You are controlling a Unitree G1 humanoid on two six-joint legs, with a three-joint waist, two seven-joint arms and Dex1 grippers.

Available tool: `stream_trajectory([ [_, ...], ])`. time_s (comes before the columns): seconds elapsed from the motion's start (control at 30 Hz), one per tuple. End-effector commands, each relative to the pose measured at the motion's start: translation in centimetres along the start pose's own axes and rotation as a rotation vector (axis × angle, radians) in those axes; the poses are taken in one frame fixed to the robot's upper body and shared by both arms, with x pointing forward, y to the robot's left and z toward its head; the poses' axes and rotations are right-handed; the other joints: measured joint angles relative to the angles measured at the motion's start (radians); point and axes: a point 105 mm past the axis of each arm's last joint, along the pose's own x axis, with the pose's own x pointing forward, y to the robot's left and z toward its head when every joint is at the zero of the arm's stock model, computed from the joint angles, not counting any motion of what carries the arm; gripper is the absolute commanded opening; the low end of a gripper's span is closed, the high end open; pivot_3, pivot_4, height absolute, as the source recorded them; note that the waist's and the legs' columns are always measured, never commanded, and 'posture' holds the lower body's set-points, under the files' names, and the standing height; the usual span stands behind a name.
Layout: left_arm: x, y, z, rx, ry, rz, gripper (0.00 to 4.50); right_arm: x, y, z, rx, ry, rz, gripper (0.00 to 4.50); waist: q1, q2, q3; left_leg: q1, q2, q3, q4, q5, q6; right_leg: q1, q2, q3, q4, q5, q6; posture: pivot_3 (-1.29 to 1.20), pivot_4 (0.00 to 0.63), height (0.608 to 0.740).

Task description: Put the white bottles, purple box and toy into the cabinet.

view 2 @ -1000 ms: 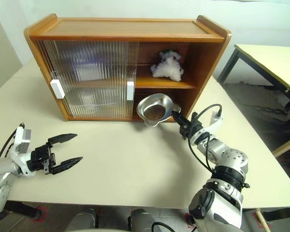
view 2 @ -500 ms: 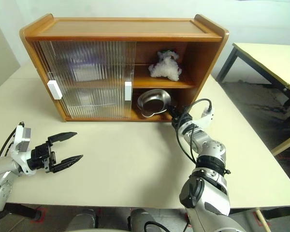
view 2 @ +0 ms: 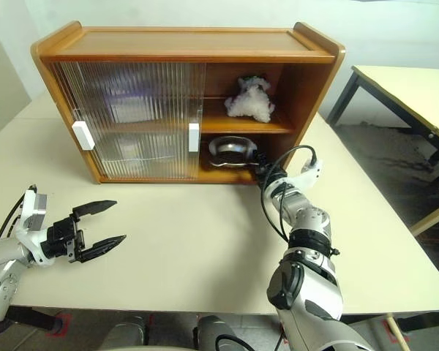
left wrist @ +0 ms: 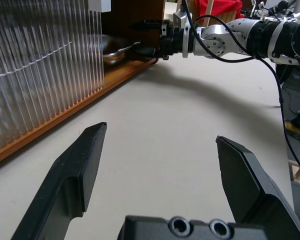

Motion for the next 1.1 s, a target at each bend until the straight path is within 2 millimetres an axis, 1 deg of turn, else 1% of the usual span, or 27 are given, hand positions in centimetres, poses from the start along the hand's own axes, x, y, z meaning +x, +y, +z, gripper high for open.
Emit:
stream_trajectory([
  [0.03,0.0,-0.3,-0.1,-0.002,0.008,-0.006,4.50,-1.4,-0.4,0.2,-0.100,0.055,0.003,4.47,0.002,0.000,0.000,0.000,0.000,0.000,0.000,0.000,0.000,0.000,0.000,0.000,0.000,0.000,0.000,-0.01,0.016,0.740],
  [0.13,0.0,-0.3,-0.1,-0.002,0.008,-0.004,4.50,-2.3,-0.3,-0.1,-0.156,0.108,0.026,4.47,0.005,-0.001,-0.001,0.000,-0.001,0.000,0.000,0.000,0.000,0.002,0.001,-0.001,-0.001,0.000,0.001,-0.01,0.016,0.740],
  [0.27,-0.1,-0.4,-0.1,-0.005,0.007,-0.002,4.50,-5.2,0.6,-1.2,-0.174,0.259,0.145,4.47,0.005,-0.001,-0.001,0.001,-0.001,0.001,0.001,0.000,-0.001,0.003,0.001,0.000,-0.001,-0.001,0.001,-0.01,0.017,0.740],
  [0.33,-0.1,-0.4,-0.1,-0.005,0.008,-0.001,4.50,-6.9,0.4,-2.9,-0.206,0.383,0.175,4.47,0.005,-0.001,-0.001,0.002,-0.002,0.001,0.001,0.001,-0.001,0.004,0.001,0.000,-0.001,-0.004,-0.004,-0.01,0.017,0.740],
  [0.37,-0.1,-0.4,-0.1,-0.005,0.011,-0.001,4.50,-7.7,1.0,-4.2,-0.180,0.449,0.216,4.30,0.005,-0.002,-0.001,0.002,-0.002,0.001,0.001,0.001,-0.001,0.005,0.002,0.000,-0.001,-0.005,-0.005,-0.01,0.016,0.740],
  [0.43,-0.3,-0.3,-0.1,-0.005,0.012,0.001,4.50,-8.4,3.1,-6.1,-0.083,0.525,0.318,3.80,0.002,-0.002,-0.001,0.005,-0.002,0.001,0.001,0.001,-0.002,0.007,0.003,0.000,-0.001,-0.008,-0.006,-0.01,0.015,0.740],
  [0.47,-0.3,-0.3,-0.1,-0.004,0.013,0.002,4.50,-8.4,4.1,-6.8,-0.052,0.545,0.356,3.46,-0.004,-0.002,0.000,0.007,-0.002,0.002,0.001,0.001,-0.002,0.008,0.003,0.002,-0.001,-0.012,0.001,-0.01,0.014,0.740],
  [0.53,-0.6,-0.2,-0.1,-0.001,0.019,0.004,4.50,-7.7,5.9,-8.3,-0.044,0.569,0.402,2.69,-0.009,-0.003,0.000,0.012,-0.001,0.004,0.001,0.001,-0.002,0.012,0.006,0.003,-0.001,-0.011,0.001,-0.01,0.014,0.740],
  [0.6,-0.7,-0.1,0.0,0.001,0.023,0.009,4.50,-6.6,7.3,-9.3,-0.045,0.561,0.428,1.96,-0.007,-0.003,0.000,0.017,-0.001,0.002,0.000,0.001,-0.002,0.016,0.007,0.003,-0.001,-0.011,0.001,0.00,0.013,0.740],
  [0.67,-0.9,0.0,0.0,0.003,0.025,0.014,4.50,-5.5,8.6,-10.1,-0.040,0.540,0.450,1.15,-0.007,-0.003,0.000,0.018,-0.001,0.000,0.000,0.001,-0.002,0.014,0.007,0.003,-0.001,-0.010,-0.001,0.00,0.014,0.740],
  [0.73,-1.1,0.0,-0.1,0.003,0.030,0.022,4.50,-4.7,10.1,-11.4,-0.033,0.543,0.479,0.44,-0.004,-0.003,-0.001,0.018,0.000,-0.001,0.000,0.001,-0.002,0.011,0.007,0.002,-0.001,-0.009,-0.003,0.00,0.014,0.740],
  [0.77,-1.2,0.0,0.0,0.003,0.030,0.027,4.50,-4.4,10.8,-11.9,-0.023,0.544,0.494,0.02,-0.001,-0.003,-0.001,0.017,0.001,-0.002,-0.001,0.001,-0.002,0.008,0.007,0.001,-0.001,-0.008,-0.006,0.00,0.014,0.740],
  [0.8,-1.3,0.0,0.0,0.004,0.030,0.030,4.50,-4.3,11.3,-12.2,-0.015,0.544,0.502,0.02,0.000,-0.003,-0.001,0.016,0.002,-0.003,-0.002,0.001,-0.003,0.006,0.007,0.001,-0.001,-0.004,-0.014,0.00,0.014,0.740],
  [0.83,-1.3,0.0,0.0,0.004,0.029,0.034,4.50,-4.2,11.7,-12.5,-0.005,0.544,0.513,0.02,0.003,-0.002,-0.002,0.014,0.002,-0.004,-0.003,0.001,-0.003,0.004,0.007,0.000,-0.001,-0.003,-0.017,0.01,0.014,0.740],
  [0.87,-1.3,0.0,0.0,0.005,0.028,0.036,4.50,-4.1,12.0,-12.6,0.001,0.544,0.520,0.02,0.006,-0.003,-0.002,0.012,0.003,-0.004,-0.004,0.001,-0.003,0.002,0.007,-0.001,-0.001,-0.003,-0.019,0.02,0.013,0.740],
  [0.93,-1.5,0.1,0.0,0.005,0.030,0.045,4.50,-3.9,13.1,-13.8,-0.016,0.560,0.547,0.02,0.009,-0.003,-0.003,0.008,0.004,-0.004,-0.007,0.001,-0.003,-0.004,0.007,-0.002,-0.001,-0.004,-0.020,0.02,0.014,0.740],
  [1.0,-1.4,0.1,0.0,0.010,0.031,0.048,4.50,-3.5,14.0,-14.6,-0.019,0.552,0.563,0.02,0.010,-0.001,-0.005,0.000,0.006,-0.003,-0.007,0.001,-0.004,-0.005,0.009,-0.003,0.000,-0.003,-0.019,0.02,0.011,0.740],
  [1.03,-1.4,0.2,0.1,0.012,0.026,0.052,4.50,-3.3,14.2,-14.7,-0.016,0.544,0.565,0.02,0.010,-0.001,-0.005,-0.001,0.007,-0.003,-0.008,0.002,-0.005,-0.007,0.010,-0.003,0.000,0.002,-0.010,0.03,0.011,0.740],
  [1.1,-1.3,0.3,0.1,0.014,0.025,0.055,4.50,-3.0,14.6,-14.7,-0.017,0.525,0.567,0.02,0.010,-0.001,-0.005,-0.001,0.009,-0.003,-0.007,0.003,-0.007,-0.007,0.013,-0.003,0.000,0.002,-0.010,0.03,0.011,0.740],
])
